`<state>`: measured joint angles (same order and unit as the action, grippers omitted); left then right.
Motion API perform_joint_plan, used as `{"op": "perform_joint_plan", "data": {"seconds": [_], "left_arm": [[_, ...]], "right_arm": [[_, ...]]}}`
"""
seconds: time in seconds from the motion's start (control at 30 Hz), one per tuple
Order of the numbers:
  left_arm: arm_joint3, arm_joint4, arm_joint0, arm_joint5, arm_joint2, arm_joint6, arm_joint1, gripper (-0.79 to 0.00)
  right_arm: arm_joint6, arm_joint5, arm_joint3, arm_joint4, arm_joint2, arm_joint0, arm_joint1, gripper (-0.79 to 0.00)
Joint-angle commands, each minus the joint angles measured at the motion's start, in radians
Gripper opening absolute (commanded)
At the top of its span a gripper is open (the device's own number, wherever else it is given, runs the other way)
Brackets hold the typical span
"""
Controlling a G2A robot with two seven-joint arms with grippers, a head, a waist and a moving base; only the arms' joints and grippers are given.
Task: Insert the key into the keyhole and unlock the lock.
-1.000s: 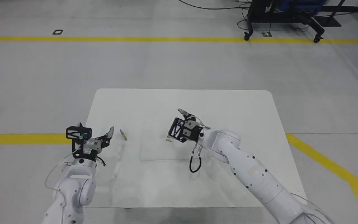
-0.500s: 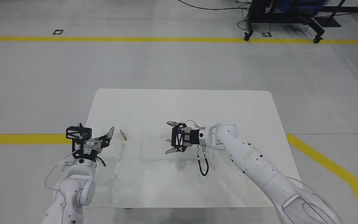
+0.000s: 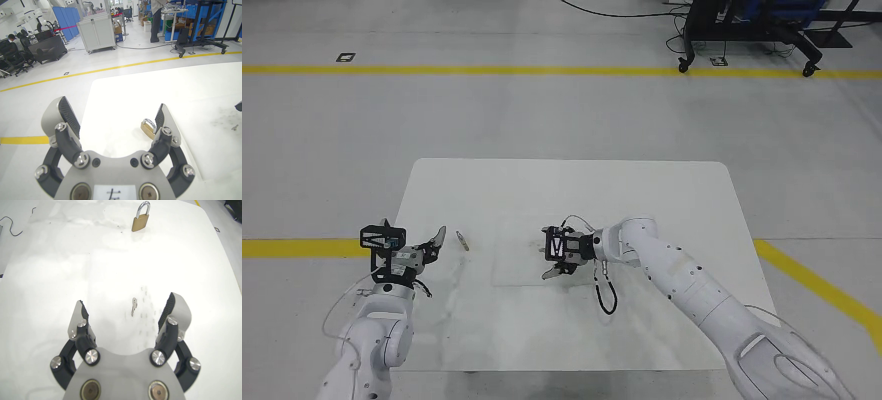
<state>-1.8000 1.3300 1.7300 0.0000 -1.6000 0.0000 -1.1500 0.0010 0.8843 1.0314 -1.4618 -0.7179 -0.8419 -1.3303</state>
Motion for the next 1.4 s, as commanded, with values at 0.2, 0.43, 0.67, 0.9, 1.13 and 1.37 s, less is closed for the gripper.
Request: {"op": "perform_joint_plan", "data": {"seconds": [0.2,0.43,0.67,0.9,1.13,1.37], "left_arm": [[0.0,0.0,0.0,0.0,0.0,0.0,0.0,0.0],[0.0,0.0,0.0,0.0,0.0,0.0,0.0,0.0],[0.0,0.0,0.0,0.0,0.0,0.0,0.0,0.0],[0.0,0.0,0.0,0.0,0.0,0.0,0.0,0.0],[0.0,0.0,0.0,0.0,0.0,0.0,0.0,0.0],[0.0,0.0,0.0,0.0,0.0,0.0,0.0,0.0]], "right_arm": [[-0.03,0.041,-0.063,0.028,0.025,0.031,-0.018,-0.459],[-0.033,0.058,-0.12,0.044,0.054,0.057,-0.038,-0.483],[-0.041,0.048,-0.16,0.037,0.074,0.076,-0.053,-0.573],[-0.071,0.038,-0.167,0.015,0.083,0.081,-0.058,-0.785],[-0.132,-0.019,-0.101,-0.067,0.051,0.051,-0.028,-0.437],[-0.122,-0.014,-0.09,-0.056,-0.001,0.033,-0.004,-0.453]]}}
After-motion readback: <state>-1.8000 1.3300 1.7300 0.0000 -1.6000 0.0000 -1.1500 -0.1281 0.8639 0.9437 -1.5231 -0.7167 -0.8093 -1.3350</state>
